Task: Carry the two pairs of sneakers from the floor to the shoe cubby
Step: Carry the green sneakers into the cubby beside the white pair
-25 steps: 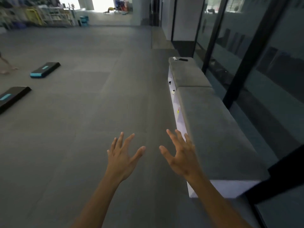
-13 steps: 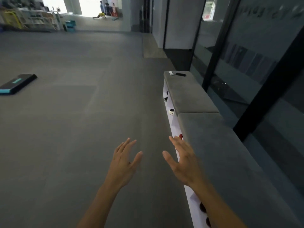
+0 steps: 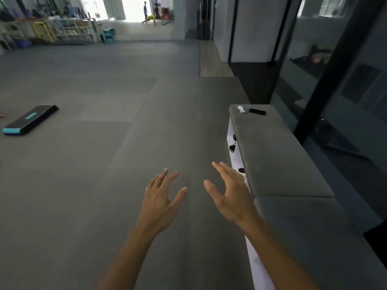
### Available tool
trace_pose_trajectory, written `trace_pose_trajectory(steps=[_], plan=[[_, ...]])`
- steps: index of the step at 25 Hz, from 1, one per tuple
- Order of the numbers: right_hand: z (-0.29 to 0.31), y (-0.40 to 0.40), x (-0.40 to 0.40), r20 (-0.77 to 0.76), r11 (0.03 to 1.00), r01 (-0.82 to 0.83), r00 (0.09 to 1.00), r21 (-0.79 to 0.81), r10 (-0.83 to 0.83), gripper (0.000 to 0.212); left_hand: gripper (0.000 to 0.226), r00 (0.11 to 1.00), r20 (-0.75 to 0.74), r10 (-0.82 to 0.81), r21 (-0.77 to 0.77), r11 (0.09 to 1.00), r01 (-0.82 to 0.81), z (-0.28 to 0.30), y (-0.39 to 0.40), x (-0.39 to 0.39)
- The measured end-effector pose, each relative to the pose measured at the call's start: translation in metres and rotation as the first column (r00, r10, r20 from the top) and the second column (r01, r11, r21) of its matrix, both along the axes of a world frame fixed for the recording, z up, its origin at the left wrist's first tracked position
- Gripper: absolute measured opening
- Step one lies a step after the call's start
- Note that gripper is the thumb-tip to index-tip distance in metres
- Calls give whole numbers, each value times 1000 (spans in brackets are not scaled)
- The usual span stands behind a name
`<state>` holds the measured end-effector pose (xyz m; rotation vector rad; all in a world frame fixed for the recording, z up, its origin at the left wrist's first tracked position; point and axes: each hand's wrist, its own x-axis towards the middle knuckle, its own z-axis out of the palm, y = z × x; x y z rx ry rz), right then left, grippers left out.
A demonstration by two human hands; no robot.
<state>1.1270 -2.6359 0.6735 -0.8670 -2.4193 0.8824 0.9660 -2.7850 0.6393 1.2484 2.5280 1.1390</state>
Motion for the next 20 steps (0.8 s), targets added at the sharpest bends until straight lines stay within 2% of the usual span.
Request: trace_pose_trajectory(steps=[5,7,12,16,20], plan=[[-6,144,-138,4,999,-22,1000,28,22,64,71,1000,11,-9,39,999,8,-8,153,-135],[-9,203,-190,19,998,21,1000,53,-22,65,71,1000,-9,-29,51,998,29,-8,218,-196],[-7,347,-291,29,988,154,988,2,-154,76,75,991,-1,-137,-3,991,137,7,379,-322],[-12,478,-381,-10,982,191,982,9,-191,77,74,982,-21,-186,-8,983,186,16,519,-411],[-16,609,-479,-23,993,114,993,16,-114,76,70,987,-53,-151,10,988,151,17,647,-494]])
